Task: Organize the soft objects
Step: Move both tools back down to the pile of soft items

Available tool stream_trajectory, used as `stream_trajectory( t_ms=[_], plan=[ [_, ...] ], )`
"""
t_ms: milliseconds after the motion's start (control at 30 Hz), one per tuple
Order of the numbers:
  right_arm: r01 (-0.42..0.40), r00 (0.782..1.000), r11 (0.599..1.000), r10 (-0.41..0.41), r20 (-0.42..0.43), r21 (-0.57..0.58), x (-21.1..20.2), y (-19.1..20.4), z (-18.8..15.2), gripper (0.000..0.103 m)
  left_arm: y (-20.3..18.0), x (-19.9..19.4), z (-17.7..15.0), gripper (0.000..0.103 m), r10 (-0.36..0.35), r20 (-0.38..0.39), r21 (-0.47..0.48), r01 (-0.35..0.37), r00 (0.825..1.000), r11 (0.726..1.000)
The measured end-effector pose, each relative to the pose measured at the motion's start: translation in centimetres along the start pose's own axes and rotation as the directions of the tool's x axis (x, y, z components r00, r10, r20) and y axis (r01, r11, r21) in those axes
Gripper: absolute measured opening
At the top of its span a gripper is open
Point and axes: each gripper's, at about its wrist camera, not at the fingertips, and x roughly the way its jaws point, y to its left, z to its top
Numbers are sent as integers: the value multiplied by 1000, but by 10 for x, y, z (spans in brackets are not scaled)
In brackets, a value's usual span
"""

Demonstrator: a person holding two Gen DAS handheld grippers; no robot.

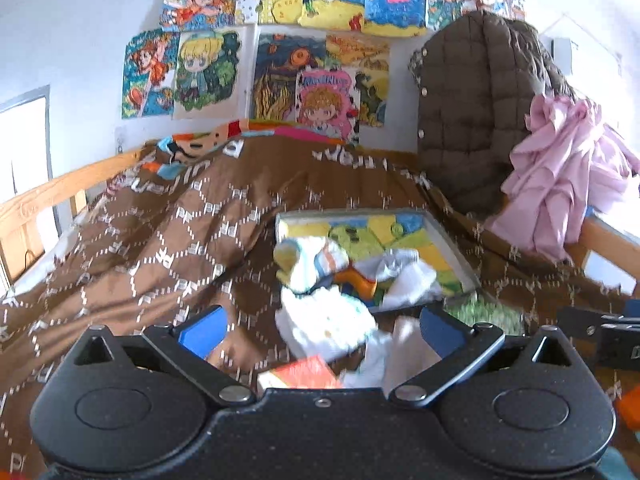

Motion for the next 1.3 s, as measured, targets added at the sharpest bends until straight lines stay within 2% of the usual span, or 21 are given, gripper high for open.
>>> stream_trajectory(
  t_ms=[167,300,533,633,800,1033,1100,1167,1300],
  plan=[
    [28,999,998,-30,-29,-59,-18,3,-20,103,0,-8,-19,102,-4,-78,15,5,997,1000],
    [24,998,999,-27,-53,-48,-25,-1,-26,103,-7,-12,-29,102,-15,-123,63,23,992,998],
    [51,983,999,-53,-178,-19,-9,-10,-33,103,-22,-5,-50,102,-39,-260,138,77,965,987],
    [58,969,998,-53,-243,12,2,-17,-37,103,-26,-2,-55,102,-40,-284,157,88,958,984],
    [74,933,994,-40,-358,81,22,-30,-43,103,-28,3,-59,102,-47,-325,166,106,945,981],
    [36,900,996,2,-436,79,37,-26,-48,103,-35,16,-63,102,-86,-384,169,161,919,972],
    [26,895,996,14,-447,84,40,-26,-49,103,-37,20,-65,102,-92,-401,185,179,912,966],
    [4,876,995,46,-479,103,49,-27,-50,103,-40,25,-66,102,-94,-410,214,196,907,957],
    [-19,854,991,86,-514,134,62,-30,-51,103,-46,35,-69,102,-90,-437,281,231,895,932]
  ],
)
